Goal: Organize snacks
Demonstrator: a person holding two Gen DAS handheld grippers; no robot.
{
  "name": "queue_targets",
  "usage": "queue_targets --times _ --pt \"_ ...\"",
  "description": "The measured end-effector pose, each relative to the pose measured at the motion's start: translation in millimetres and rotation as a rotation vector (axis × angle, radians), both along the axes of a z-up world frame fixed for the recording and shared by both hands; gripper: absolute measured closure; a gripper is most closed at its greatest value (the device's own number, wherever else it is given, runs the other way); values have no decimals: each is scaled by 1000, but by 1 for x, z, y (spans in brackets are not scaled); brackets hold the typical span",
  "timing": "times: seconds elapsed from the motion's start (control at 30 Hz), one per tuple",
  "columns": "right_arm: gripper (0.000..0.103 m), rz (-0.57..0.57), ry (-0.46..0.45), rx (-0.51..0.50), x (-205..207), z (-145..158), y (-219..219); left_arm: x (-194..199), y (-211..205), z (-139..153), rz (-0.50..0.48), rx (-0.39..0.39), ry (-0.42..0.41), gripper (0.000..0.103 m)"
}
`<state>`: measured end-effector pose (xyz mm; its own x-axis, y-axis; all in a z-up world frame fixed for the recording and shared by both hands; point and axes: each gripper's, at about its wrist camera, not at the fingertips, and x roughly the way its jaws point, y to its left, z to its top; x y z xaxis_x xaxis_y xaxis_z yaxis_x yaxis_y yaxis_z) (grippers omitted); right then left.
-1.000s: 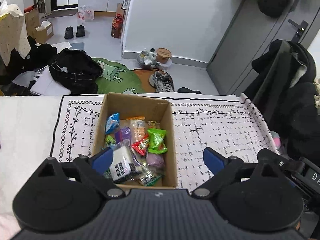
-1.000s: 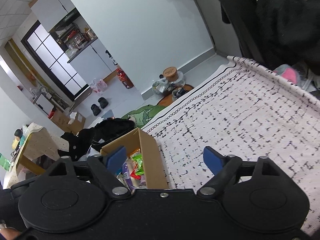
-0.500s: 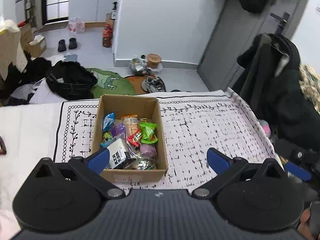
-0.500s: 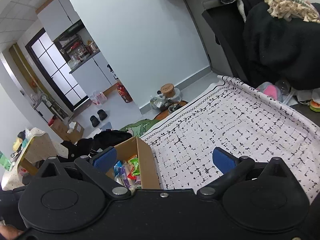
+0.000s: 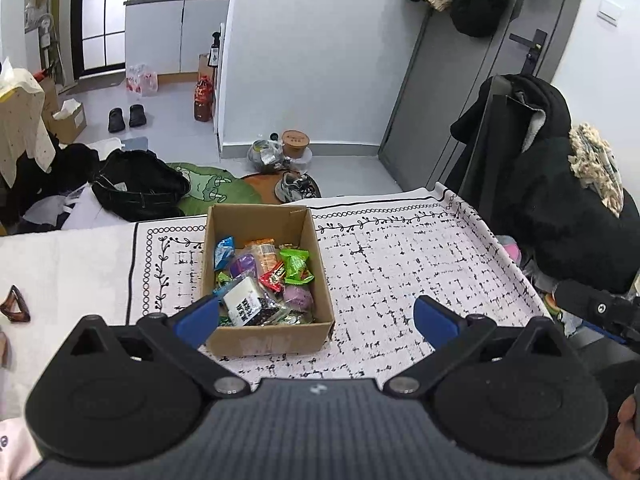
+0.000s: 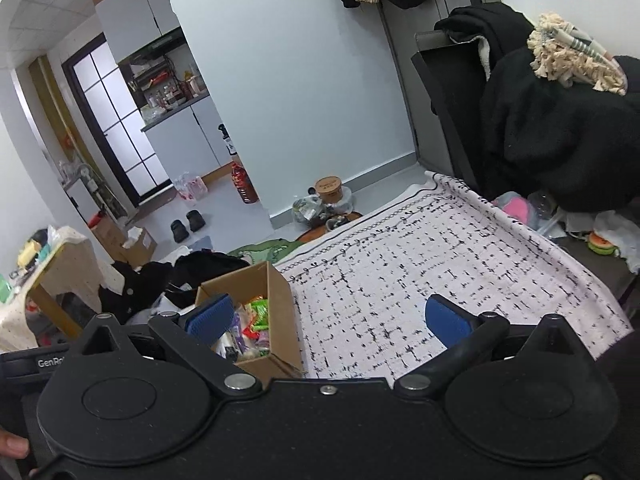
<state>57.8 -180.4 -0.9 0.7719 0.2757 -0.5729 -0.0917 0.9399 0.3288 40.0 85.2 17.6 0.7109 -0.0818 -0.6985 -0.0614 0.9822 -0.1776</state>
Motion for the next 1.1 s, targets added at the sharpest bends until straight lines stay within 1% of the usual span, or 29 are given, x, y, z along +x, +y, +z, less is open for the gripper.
queue_targets --times 0.27,0.4,0.67,0.8,0.93,1.1 --pt "0 -31 -5 -83 -24 1 12 -24 2 3 -40 38 -20 0" --pt "0 -56 -5 -124 -31 -4 19 -35 6 3 -39 55 -31 0" --pt "0 -53 -14 -170 -44 -10 36 -50 11 2 -21 97 -37 0" --pt "0 -47 9 -194 -42 -17 42 -53 12 -3 -21 126 -33 0" --pt "0 -49 25 -196 -43 -20 46 -55 15 -7 -18 123 -24 0" --pt "0 -40 24 -203 -46 -21 51 -55 15 -8 -19 121 -23 0"
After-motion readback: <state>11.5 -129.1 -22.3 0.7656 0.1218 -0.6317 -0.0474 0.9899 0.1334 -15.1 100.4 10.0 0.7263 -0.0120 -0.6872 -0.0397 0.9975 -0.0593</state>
